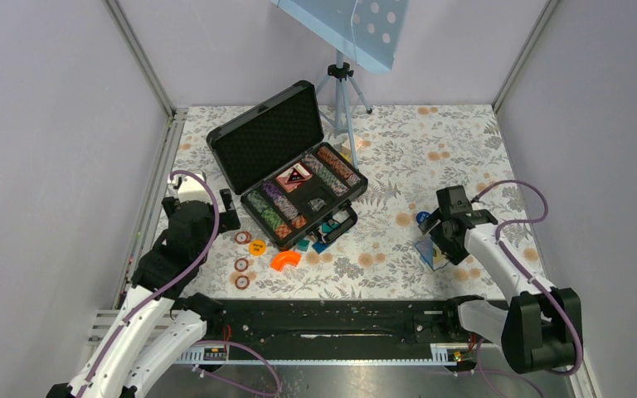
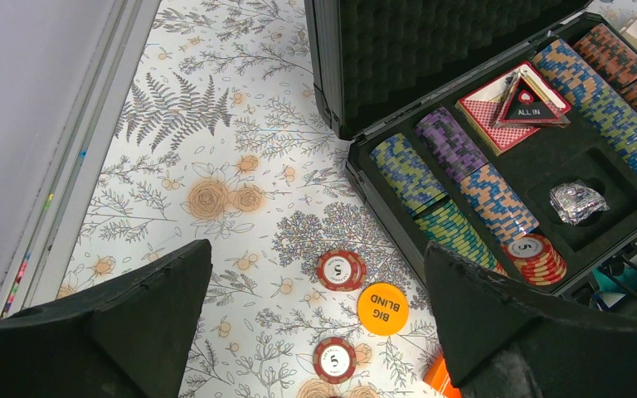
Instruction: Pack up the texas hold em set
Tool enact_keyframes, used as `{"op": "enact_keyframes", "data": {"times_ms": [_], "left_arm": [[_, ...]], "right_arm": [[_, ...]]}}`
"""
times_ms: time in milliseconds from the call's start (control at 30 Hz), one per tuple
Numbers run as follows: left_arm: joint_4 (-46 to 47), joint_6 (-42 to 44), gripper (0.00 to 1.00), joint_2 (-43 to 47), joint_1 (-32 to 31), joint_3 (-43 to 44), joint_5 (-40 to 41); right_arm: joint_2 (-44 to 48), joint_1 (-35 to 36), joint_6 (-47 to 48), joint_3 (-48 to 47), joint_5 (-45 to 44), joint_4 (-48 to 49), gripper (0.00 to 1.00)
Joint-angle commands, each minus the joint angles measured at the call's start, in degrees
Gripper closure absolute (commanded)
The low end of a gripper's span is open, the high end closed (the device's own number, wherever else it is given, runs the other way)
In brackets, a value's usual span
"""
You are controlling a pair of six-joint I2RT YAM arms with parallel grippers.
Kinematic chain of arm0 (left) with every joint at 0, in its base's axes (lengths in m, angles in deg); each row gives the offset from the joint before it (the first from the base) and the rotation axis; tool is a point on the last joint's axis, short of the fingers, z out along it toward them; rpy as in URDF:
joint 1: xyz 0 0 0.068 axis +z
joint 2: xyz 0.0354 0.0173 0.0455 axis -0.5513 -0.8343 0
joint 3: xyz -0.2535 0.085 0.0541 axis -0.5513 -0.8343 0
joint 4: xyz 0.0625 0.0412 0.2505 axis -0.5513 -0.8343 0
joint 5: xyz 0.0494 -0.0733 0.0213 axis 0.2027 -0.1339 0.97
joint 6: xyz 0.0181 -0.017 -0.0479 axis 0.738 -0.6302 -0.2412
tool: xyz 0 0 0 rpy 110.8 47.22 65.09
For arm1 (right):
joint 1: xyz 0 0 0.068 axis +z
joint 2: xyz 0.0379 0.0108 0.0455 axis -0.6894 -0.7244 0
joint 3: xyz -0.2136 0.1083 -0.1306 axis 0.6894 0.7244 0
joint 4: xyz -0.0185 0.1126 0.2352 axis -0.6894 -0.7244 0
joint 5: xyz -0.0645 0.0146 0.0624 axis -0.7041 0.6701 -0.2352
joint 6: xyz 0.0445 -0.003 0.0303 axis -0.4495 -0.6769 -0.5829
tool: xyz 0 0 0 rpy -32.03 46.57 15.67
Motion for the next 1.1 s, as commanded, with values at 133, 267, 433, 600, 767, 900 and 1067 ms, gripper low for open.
{"op": "enact_keyframes", "data": {"times_ms": [133, 267, 433, 600, 767, 900, 1067], "left_arm": [[2.61, 0.56, 0.01, 0.25, 0.23, -0.31, -0.93], [2.79, 0.56, 0.01, 0.46, 0.23, -0.38, -1.29], [2.83, 0.65, 0.01, 0.52, 0.2, -0.4, -1.54], [2.91, 0.72, 0.01, 0.47, 0.18, -0.4, -1.54], [3.0, 0.74, 0.01, 0.36, 0.19, -0.47, -1.77], [3.09, 0.82, 0.01, 0.26, 0.2, -0.53, -2.03], [3.27, 0.91, 0.01, 0.17, 0.21, -0.57, -2.71]], "right_arm": [[6.13, 0.04, -7.67, 0.58, -5.95, -8.12, 0.05], [7.88, -0.14, -9.96, 4.11, -3.93, -6.6, 0.05], [8.77, -0.16, -10.63, 7.44, -1.39, -2.6, 0.05], [8.85, -0.12, -10.43, 10.59, 0.78, 4.2, 0.05], [7.09, -0.16, -8.15, 12.18, 4.25, 11.89, 0.05], [5.27, -0.09, -6.62, 12.1, 7.68, 15.47, 0.06], [4.01, 0.42, -5.85, 12.53, 11.65, 18.7, 0.06]]}}
